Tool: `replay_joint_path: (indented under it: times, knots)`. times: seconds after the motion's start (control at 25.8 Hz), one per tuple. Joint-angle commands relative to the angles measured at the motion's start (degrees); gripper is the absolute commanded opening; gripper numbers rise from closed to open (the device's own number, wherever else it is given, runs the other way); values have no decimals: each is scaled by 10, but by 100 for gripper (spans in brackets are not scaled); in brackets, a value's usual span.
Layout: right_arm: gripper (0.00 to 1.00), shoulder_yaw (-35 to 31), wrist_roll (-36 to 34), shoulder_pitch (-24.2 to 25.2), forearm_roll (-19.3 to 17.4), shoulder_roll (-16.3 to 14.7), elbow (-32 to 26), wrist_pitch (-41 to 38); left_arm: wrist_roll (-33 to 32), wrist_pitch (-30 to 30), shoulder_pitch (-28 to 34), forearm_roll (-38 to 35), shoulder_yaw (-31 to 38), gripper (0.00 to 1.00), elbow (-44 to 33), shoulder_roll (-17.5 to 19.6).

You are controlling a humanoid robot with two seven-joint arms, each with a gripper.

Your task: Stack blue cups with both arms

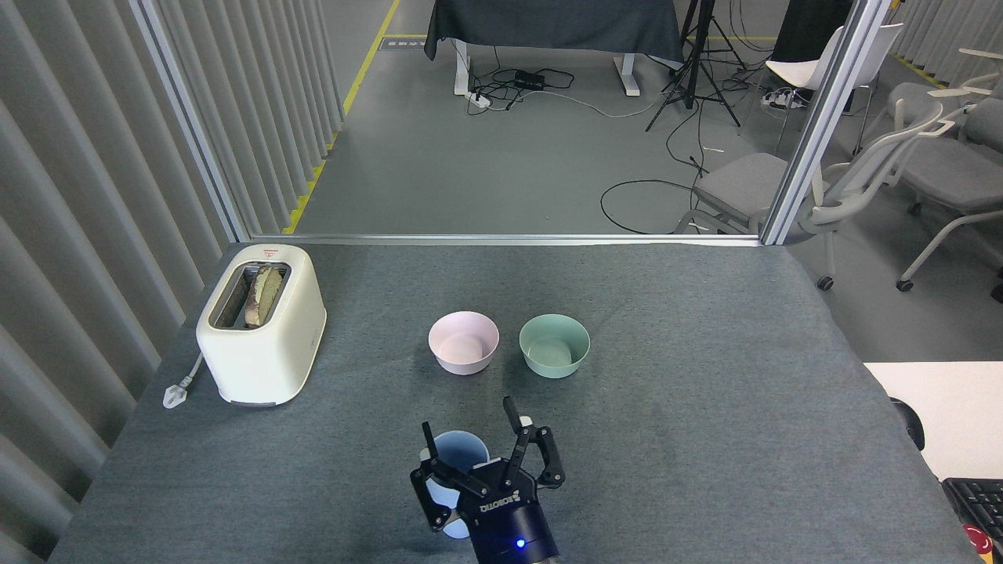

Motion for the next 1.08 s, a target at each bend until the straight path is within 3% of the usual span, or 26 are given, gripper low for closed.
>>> replay_joint_path:
  times: [0.0,0.08,0.23,0.46,1.05]
  knots:
    - [100,-75,-9,7,-8,-18,-21,-3,0,0,0,0,0,100,-1,0]
    - [100,-129,-16,47,-24,-41,-19,-15,0,0,0,0,0,100,-1,-1]
    - [100,-205,-86,145,-101,-95,-18,-80,2,0,-3,0,0,100,-4,0]
    - [100,-282,-130,253,-114,-96,-18,-129,5,-3,-11,-1,0,100,-4,0]
    - [100,-291,-148,279,-115,-99,-32,-145,5,-8,-16,-3,-2,100,9,10]
